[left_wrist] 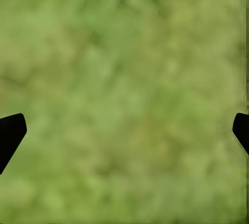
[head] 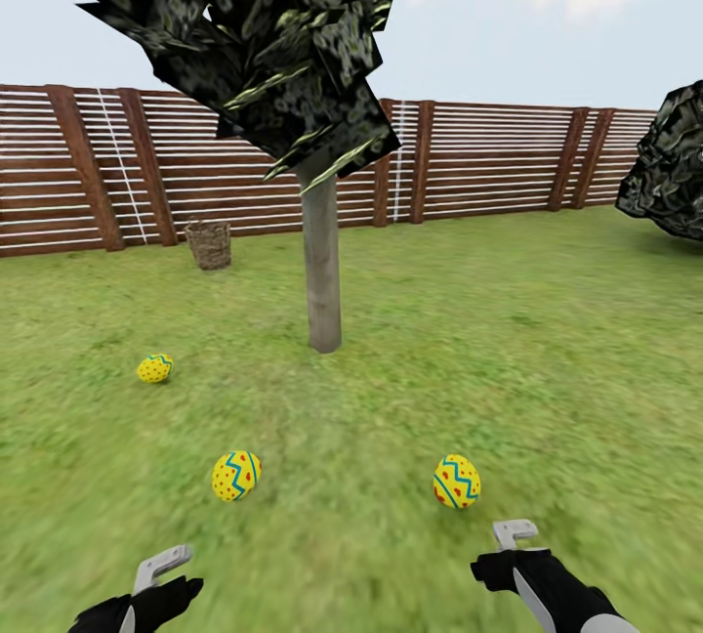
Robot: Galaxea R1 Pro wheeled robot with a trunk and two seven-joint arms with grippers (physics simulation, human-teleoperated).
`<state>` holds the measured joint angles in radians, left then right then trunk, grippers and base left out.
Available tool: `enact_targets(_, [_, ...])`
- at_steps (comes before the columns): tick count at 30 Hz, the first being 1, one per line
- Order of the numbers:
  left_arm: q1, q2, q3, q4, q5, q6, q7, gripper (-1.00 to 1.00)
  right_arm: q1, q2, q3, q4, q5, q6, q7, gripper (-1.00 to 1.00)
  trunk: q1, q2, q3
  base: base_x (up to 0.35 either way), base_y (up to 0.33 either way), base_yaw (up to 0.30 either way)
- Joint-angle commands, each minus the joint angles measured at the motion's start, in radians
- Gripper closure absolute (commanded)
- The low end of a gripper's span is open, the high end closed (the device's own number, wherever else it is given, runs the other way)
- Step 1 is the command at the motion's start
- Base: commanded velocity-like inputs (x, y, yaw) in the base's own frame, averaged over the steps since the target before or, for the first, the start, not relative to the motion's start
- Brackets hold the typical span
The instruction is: Take the three Easter eggs out of the wicker basket on the lawn in the garden, then place them on the lawn next to a single tree (choose any tree) so that all three eggs are next to the same tree and none are left in the basket.
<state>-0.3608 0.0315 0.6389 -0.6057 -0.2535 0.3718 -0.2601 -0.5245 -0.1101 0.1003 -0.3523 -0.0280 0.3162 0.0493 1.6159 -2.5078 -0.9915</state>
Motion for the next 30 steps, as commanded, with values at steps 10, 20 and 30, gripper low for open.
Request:
enact_targets(10, [-0.001, -0.007, 0.007, -0.001, -0.012, 0.004, -0.010, -1.00, 0.000, 0.000, 0.008, 0.000, -0.003, 0.007, 0.000, -1.00, -0.005, 0.002, 0.024, 0.000, 0.000, 0.000])
enact_targets(20, [-0.001, -0.005, 0.005, 0.030, -0.009, 0.002, -0.010, -1.00, 0.000, 0.000, 0.009, 0.000, -0.002, 0.004, 0.000, -1.00, -0.009, 0.004, 0.057, 0.000, 0.000, 0.000])
enact_targets(30, [-0.001, -0.007, 0.005, 0.030, -0.010, 0.002, -0.010, -1.00, 0.000, 0.000, 0.009, 0.000, -0.002, 0.004, 0.000, -1.00, -0.014, 0.007, 0.096, 0.000, 0.000, 0.000])
